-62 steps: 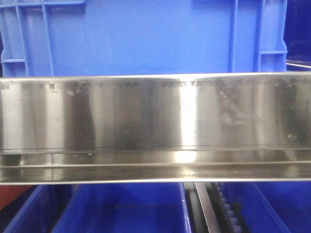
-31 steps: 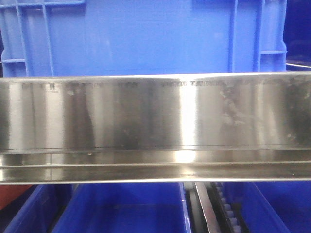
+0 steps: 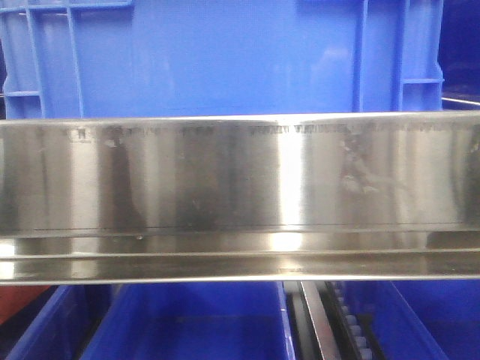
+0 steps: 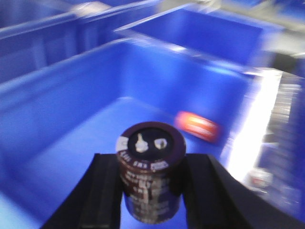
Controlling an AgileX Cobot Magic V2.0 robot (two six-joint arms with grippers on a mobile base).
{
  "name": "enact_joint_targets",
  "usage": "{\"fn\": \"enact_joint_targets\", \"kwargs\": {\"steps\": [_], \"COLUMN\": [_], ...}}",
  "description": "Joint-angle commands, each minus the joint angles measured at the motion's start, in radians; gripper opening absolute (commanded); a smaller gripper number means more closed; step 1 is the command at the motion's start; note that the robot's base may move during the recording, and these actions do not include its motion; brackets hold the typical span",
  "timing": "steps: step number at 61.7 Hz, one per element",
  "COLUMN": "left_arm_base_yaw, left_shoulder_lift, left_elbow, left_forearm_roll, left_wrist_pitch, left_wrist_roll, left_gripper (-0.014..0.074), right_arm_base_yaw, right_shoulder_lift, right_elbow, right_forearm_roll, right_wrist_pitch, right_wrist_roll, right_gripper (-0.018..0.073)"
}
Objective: Place cylindrical capacitor in blue bin on shelf
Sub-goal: 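Lower the orange cylinder into the blue bin and open the left gripper, then lower the capacitor into the same bin and open the right gripper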
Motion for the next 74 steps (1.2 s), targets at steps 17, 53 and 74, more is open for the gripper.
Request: {"fn": "enact_joint_targets", "kwargs": {"steps": [17, 53, 74], "left_arm_base_yaw": [0.006, 0.006, 0.006], "left_shoulder_lift": [-0.107, -0.107, -0.107], "left_elbow": [0.034, 0.034, 0.034], "left_forearm_roll": [-0.004, -0.024, -0.024], "left_wrist_pitch": [0.036, 0.067, 0.067], "left_wrist_roll": [-0.008, -0.008, -0.008], "left_gripper": [-0.0111, -0.0111, -0.0111], "right_arm_base_yaw": [0.036, 0.034, 0.034], "right_shoulder_lift": [0.420, 0.563, 0.474], "right_elbow": [-0.337, -0.372, -0.372], "right_forearm_roll": [-0.005, -0.005, -0.005], "right_wrist_pitch": [0.235, 0.343, 0.311], "right_wrist_roll": [-0.009, -0.009, 0.031], "right_gripper": [-0.0153, 0.0574, 0.0333]}}
